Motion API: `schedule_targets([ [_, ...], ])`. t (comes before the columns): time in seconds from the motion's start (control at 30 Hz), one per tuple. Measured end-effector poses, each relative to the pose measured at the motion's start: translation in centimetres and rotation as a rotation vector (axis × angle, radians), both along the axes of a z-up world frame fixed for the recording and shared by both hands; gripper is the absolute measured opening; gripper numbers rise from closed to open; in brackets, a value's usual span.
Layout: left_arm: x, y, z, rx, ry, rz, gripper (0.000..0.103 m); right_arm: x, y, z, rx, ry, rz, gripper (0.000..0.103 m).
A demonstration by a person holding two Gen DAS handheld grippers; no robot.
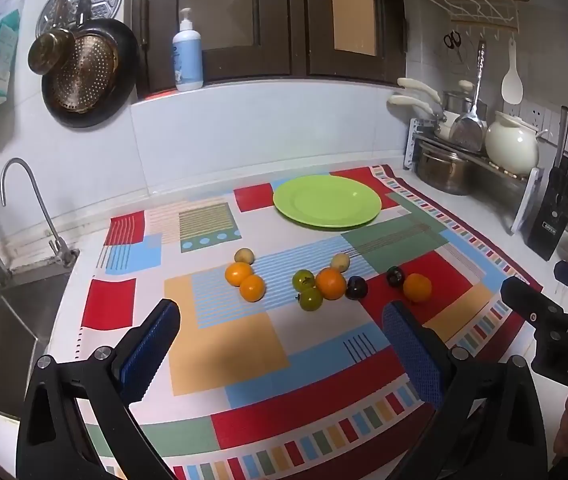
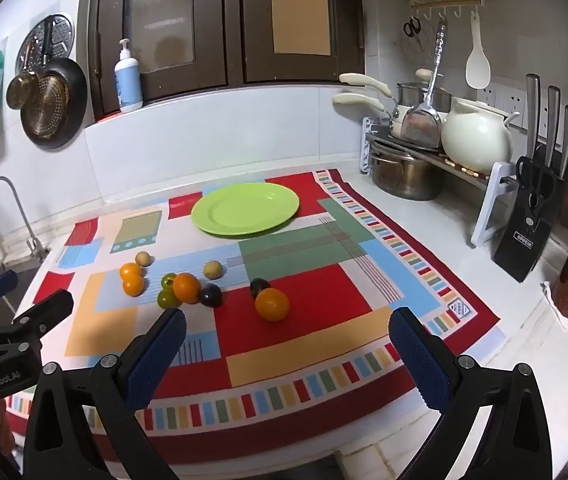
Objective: Organize fruits
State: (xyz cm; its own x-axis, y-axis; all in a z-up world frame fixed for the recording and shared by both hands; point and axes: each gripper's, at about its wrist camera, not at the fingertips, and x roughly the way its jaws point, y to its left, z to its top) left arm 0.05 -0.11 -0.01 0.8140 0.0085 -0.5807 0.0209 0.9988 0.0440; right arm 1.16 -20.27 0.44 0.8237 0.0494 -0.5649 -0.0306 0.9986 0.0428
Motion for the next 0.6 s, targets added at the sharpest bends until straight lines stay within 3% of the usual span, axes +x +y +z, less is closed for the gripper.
schedule_targets([
  [0.1, 0.2, -0.4, 0.0, 0.008, -0.003, 0.008, 0.103, -0.1, -0.4, -0.3, 0.004, 0.008, 0.004, 0.102],
  [0.13, 0.1, 0.0, 0.1, -0.029, -0.01, -0.005, 0.103, -0.2, -0.3, -0.1, -0.001, 0.006, 0.006, 0.102],
  [0.6, -0.8, 0.1, 0.5, -0.025, -0.04, -0.003, 0.103, -0.1, 0.1, 0.2, -0.012, 0.011, 0.013, 0.102],
])
